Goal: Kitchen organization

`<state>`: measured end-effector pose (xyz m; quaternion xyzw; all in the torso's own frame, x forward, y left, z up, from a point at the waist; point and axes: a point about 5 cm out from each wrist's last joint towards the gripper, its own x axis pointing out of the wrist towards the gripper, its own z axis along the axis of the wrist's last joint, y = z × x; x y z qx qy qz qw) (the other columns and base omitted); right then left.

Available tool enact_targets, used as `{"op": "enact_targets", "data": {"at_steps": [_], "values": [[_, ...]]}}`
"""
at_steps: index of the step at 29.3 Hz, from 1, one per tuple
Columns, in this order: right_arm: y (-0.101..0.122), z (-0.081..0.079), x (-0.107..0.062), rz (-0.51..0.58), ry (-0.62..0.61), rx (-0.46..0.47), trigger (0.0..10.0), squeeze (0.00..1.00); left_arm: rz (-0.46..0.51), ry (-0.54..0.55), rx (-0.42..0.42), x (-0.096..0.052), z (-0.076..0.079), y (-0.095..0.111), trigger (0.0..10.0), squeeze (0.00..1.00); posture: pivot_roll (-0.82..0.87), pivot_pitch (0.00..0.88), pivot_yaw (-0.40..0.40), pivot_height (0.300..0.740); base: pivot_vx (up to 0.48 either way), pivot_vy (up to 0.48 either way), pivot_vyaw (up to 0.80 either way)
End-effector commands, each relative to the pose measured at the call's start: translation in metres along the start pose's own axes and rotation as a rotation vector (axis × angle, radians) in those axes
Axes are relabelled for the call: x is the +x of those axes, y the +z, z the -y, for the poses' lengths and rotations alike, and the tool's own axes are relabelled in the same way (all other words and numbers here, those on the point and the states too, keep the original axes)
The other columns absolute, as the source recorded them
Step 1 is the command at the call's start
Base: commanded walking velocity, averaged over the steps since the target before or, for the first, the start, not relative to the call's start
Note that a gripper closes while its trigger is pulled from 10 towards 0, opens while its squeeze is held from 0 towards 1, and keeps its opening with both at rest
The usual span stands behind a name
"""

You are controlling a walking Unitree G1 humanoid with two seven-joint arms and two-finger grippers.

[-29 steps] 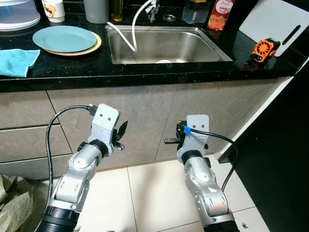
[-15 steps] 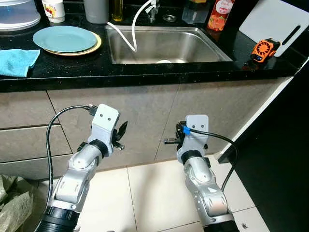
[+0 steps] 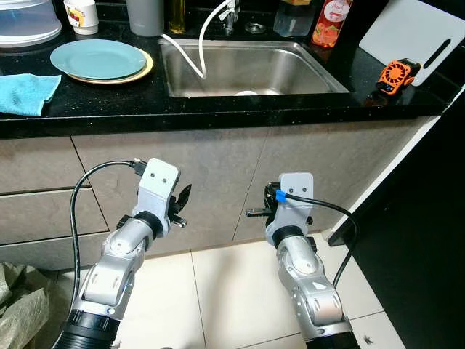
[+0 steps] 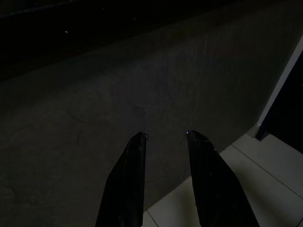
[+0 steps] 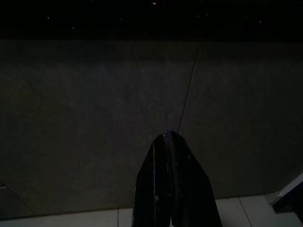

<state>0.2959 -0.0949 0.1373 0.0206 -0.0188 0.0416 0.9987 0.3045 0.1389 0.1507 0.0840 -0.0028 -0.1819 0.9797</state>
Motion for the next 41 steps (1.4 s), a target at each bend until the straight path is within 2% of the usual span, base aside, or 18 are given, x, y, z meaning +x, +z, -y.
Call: {"op": "enact_targets", "data": {"at_steps": [1,41], "values": [[-0.0059,-0.0027,-0.0015,-0.029,-0.005,0.024,10.0,0.0,-0.014,-0.018,-0.012,0.0004,0.0052,-0.0037,10.0,0.0,0.21,0.071,-0.078,0.74,0.0,0.0,0.0],[-0.0063,-0.0007,0.0008,-0.032,-0.006,0.024,10.0,0.0,-0.009,-0.013,-0.015,0.0032,0.0044,-0.002,10.0,0.0,0.24,0.086,-0.081,0.74,0.0,0.0,0.0]]}}
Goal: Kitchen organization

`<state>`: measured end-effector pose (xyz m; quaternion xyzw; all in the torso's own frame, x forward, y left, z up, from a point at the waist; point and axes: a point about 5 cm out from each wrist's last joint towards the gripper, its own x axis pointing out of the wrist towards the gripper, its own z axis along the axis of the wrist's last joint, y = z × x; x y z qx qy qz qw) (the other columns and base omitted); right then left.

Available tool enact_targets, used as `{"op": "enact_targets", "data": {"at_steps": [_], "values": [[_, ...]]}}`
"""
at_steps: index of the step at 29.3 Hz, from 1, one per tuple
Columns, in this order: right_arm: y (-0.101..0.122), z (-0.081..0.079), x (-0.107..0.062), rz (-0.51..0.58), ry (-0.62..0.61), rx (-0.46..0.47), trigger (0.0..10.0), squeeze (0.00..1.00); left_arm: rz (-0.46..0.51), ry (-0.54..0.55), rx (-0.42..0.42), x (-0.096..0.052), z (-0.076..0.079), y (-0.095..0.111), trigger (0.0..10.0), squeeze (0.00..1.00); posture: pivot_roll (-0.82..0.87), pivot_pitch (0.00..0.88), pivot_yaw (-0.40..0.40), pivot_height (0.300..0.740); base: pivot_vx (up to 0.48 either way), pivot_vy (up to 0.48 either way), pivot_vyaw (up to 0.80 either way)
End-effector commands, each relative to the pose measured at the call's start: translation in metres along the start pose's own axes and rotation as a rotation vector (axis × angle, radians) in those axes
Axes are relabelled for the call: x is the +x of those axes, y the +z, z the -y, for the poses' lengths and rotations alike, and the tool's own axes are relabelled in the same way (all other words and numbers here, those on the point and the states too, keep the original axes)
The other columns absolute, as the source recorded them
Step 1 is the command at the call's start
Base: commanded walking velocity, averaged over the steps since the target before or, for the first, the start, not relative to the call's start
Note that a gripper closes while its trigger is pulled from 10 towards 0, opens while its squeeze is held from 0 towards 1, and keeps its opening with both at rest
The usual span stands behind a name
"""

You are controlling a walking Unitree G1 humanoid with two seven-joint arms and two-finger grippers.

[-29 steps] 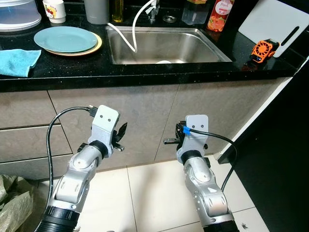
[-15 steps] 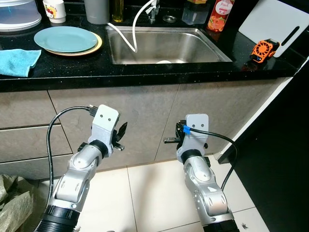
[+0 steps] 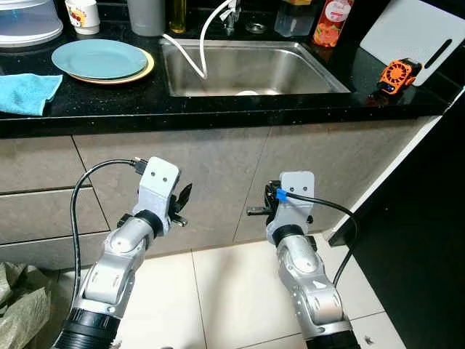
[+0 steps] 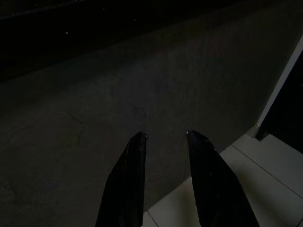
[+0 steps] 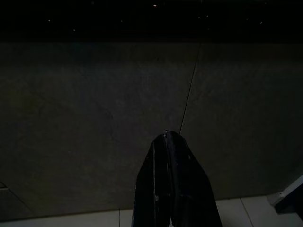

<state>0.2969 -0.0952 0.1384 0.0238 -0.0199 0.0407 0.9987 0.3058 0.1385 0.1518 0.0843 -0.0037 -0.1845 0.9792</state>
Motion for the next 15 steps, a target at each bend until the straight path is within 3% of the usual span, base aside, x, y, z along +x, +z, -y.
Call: {"op": "enact_targets", "data": {"at_steps": [1,15], "values": [[-0.0075,-0.0008,-0.0004,-0.035,-0.003,0.016,10.0,0.0,-0.011,-0.008,-0.016,0.0017,0.0048,-0.0033,10.0,0.0,0.24,0.084,-0.081,0.74,0.0,0.0,0.0],[-0.009,-0.0019,-0.0015,-0.04,0.004,0.013,10.0,0.0,-0.015,-0.011,-0.017,-0.0001,0.0052,-0.0049,10.0,0.0,0.24,0.079,-0.081,0.74,0.0,0.0,0.0]]}}
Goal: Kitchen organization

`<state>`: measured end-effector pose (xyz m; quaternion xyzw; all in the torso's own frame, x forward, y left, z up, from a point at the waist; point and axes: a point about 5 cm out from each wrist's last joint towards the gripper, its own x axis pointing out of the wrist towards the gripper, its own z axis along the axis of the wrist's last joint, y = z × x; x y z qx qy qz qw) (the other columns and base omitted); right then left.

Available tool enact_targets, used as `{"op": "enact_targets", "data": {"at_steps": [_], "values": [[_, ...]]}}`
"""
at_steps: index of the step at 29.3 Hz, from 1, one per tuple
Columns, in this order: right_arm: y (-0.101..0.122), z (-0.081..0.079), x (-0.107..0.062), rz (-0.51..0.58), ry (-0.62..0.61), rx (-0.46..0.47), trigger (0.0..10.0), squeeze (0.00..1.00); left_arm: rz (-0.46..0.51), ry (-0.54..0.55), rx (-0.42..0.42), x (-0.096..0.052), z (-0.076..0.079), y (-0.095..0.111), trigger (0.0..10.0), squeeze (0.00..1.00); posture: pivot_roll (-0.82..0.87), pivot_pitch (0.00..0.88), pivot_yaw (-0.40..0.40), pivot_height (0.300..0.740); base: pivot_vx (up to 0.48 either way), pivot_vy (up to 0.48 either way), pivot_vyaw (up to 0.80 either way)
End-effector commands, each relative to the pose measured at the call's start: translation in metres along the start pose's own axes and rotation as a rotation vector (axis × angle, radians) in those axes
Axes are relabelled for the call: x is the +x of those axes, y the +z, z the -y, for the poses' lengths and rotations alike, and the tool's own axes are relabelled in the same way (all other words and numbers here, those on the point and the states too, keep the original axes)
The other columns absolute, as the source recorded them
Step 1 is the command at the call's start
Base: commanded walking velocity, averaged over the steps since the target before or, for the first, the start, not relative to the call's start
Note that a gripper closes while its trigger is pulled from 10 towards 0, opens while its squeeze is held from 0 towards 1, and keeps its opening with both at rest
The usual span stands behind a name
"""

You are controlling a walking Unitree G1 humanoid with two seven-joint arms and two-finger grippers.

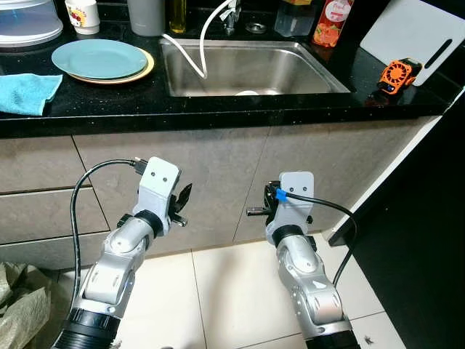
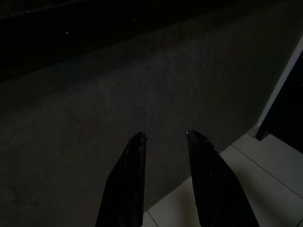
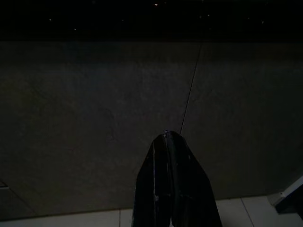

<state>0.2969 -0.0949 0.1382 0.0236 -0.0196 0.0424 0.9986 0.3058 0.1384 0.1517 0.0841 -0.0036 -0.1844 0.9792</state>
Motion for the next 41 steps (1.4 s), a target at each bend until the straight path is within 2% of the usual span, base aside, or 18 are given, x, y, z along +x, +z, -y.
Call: {"op": "enact_targets", "data": {"at_steps": [1,39,41], "values": [[-0.0089,-0.0018,-0.0015,-0.04,0.001,0.014,10.0,0.0,-0.015,-0.011,-0.017,-0.0001,0.0049,-0.0048,10.0,0.0,0.24,0.081,-0.08,0.74,0.0,0.0,0.0],[-0.0062,-0.0021,0.0,-0.039,-0.011,0.028,10.0,0.0,-0.015,-0.009,-0.011,0.0012,0.0035,-0.0024,10.0,0.0,0.25,0.101,-0.079,0.74,0.0,0.0,0.0],[-0.0062,-0.0019,0.0003,-0.038,-0.011,0.027,10.0,0.0,-0.031,0.003,0.026,0.0013,0.0027,-0.0021,10.0,0.0,0.25,0.099,-0.081,0.74,0.0,0.0,0.0]]}}
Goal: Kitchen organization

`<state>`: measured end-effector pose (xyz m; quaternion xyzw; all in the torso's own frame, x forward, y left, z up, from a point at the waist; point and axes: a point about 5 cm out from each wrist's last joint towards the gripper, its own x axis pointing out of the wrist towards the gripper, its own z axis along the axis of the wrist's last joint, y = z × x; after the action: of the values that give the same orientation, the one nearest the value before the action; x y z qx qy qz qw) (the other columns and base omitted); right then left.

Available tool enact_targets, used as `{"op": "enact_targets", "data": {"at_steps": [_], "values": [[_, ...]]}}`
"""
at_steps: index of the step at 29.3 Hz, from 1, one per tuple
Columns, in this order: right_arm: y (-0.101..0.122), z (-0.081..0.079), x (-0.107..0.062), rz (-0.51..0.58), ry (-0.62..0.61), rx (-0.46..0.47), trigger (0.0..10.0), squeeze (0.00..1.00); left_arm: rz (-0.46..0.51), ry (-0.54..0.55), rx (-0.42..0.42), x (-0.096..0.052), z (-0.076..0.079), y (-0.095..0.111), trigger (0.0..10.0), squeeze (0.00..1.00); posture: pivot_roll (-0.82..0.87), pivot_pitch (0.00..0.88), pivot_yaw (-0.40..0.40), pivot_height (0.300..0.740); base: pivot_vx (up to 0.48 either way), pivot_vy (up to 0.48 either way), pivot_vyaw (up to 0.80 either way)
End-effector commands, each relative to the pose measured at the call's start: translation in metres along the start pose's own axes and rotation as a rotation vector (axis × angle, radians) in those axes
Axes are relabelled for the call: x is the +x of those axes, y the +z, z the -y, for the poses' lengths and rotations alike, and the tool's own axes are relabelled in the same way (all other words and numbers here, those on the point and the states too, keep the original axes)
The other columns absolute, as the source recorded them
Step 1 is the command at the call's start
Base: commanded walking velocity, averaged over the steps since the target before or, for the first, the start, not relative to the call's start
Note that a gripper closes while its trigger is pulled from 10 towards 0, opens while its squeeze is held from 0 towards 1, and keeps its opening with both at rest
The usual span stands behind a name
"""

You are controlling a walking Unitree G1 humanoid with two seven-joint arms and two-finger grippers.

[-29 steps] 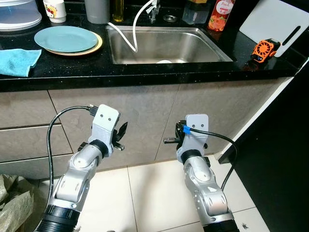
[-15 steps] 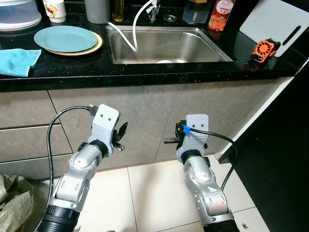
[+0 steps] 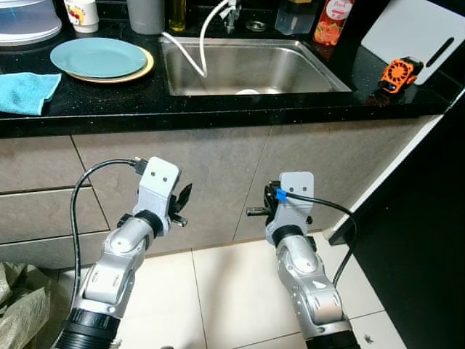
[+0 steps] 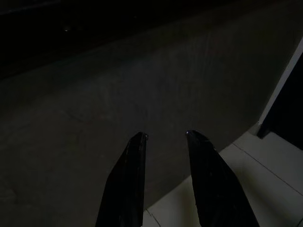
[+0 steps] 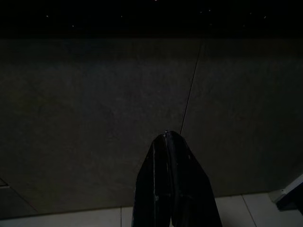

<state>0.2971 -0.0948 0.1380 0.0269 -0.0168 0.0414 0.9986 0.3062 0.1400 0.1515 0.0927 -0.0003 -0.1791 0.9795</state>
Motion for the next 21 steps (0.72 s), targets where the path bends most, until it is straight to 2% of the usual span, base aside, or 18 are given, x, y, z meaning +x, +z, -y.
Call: {"op": "enact_targets", "data": {"at_steps": [1,2,13,17,21], "values": [[-0.006,-0.002,0.0,-0.033,-0.009,0.021,10.0,0.0,-0.02,-0.007,0.01,0.001,0.004,-0.002,10.0,0.0,0.25,0.099,-0.081,0.74,0.0,0.0,0.0],[-0.006,-0.001,0.0,-0.033,-0.009,0.019,10.0,0.0,-0.023,0.01,0.042,0.001,0.005,0.001,10.0,0.0,0.24,0.095,-0.086,0.74,0.0,0.0,0.0],[-0.007,0.0,-0.002,-0.033,-0.009,0.005,10.0,0.0,-0.044,0.104,0.07,0.003,0.01,0.01,10.0,0.0,0.21,0.09,-0.088,0.74,0.0,0.0,0.0],[-0.007,-0.001,-0.004,-0.034,-0.012,0.008,10.0,0.0,0.026,0.127,0.062,0.005,0.012,0.036,10.0,0.0,0.22,0.095,-0.081,0.74,0.0,0.0,0.0],[-0.008,-0.003,-0.004,-0.037,-0.01,0.015,10.0,0.0,0.054,0.091,0.068,0.009,0.011,0.063,10.0,0.0,0.23,0.095,-0.077,0.74,0.0,0.0,0.0]]}}
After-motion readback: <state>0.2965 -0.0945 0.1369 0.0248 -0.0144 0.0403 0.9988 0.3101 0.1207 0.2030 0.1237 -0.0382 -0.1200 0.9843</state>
